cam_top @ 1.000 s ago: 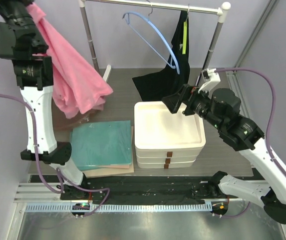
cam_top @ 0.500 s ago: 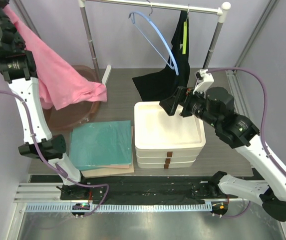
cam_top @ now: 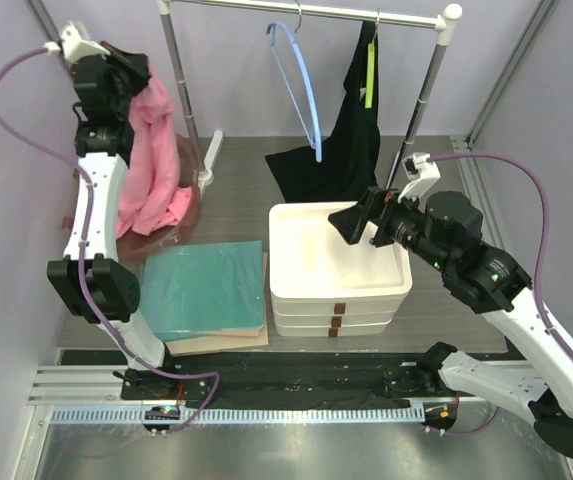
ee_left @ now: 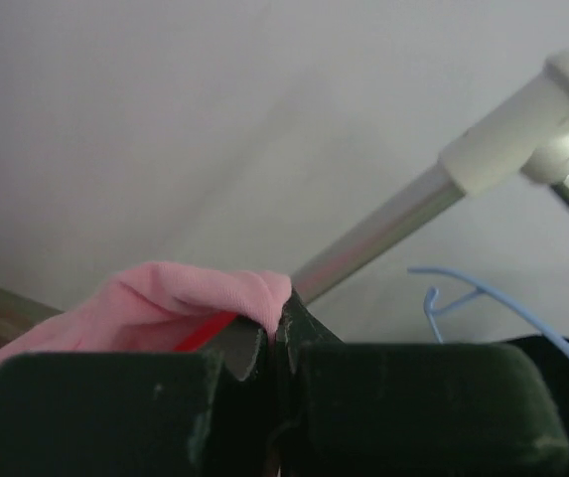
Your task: Remove the t-shirt from the hanger
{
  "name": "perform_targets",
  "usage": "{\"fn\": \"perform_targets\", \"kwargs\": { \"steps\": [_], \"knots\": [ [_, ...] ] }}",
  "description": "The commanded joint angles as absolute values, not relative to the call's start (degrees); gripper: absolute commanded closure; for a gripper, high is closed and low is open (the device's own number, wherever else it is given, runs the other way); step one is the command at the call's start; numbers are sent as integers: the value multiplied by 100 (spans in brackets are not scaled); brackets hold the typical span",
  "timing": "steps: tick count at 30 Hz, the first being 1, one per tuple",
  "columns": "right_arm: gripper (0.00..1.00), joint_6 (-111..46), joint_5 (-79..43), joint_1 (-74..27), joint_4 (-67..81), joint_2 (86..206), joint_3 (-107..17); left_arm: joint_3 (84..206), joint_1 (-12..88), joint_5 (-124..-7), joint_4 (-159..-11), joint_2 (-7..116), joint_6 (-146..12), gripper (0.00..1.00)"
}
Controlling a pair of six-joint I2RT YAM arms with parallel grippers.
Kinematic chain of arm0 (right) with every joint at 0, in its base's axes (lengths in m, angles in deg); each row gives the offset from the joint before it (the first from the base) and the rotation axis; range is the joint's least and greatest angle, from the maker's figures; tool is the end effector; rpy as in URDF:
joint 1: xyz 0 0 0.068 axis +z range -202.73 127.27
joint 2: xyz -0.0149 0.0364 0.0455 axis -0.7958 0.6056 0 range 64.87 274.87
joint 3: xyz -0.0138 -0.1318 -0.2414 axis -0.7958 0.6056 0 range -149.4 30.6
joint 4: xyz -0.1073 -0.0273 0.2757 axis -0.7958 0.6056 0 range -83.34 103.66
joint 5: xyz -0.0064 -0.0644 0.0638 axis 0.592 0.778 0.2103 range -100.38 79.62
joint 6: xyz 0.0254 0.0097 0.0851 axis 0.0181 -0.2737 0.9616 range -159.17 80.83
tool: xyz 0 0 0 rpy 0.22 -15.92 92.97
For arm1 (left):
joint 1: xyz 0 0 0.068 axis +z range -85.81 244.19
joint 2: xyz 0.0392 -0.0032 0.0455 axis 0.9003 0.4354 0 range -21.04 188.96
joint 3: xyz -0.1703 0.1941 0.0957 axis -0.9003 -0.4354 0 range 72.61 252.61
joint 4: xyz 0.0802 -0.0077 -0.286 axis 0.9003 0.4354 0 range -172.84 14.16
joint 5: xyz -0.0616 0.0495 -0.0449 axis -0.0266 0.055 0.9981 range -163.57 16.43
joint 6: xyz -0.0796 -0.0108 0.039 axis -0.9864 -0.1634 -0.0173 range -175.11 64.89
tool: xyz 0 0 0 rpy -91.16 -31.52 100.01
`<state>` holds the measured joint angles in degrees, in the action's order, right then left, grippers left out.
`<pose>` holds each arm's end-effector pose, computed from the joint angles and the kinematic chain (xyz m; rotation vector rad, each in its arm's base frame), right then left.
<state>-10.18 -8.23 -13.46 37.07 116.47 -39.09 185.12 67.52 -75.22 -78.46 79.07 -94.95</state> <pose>0.1989 0.1588 0.4346 -0.1388 1.8561 0.8120 0.4811 0.0303 0.5167 -0.5557 1.3395 -0.5027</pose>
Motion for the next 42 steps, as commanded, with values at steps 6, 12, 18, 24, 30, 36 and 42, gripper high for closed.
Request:
{"fn": "perform_targets", "kwargs": {
  "steps": [6, 12, 18, 24, 30, 36, 42],
  "knots": [
    [0, -955, -845, -1344, 3671, 11321, -3865, 16886, 6648, -7312, -7451, 6984, -10354, 100],
    [0, -771, -898, -1335, 3733, 11277, -3760, 15753, 6586, -8594, -6948, 5948, -10047, 100],
    [0, -674, -722, -1336, 3970, 11304, -3856, 14303, 6787, -9667, -6869, 4673, -9897, 100],
    [1, -621, -327, -1344, 4514, 11418, -4155, 14151, 7876, -8529, -6377, 5126, -10047, 100],
    [0, -568, -54, -1336, 4831, 11523, -4418, 14890, 7931, -7657, -5841, 6490, -9757, 100],
    [1, -998, 517, -1344, 5341, 11637, -4972, 14977, 7931, -7392, -5833, 7238, -9730, 100],
    [1, -1157, 597, -1344, 5421, 11726, -5157, 15224, 7931, -6964, -5612, 7485, -9396, 82]
  ]
}}
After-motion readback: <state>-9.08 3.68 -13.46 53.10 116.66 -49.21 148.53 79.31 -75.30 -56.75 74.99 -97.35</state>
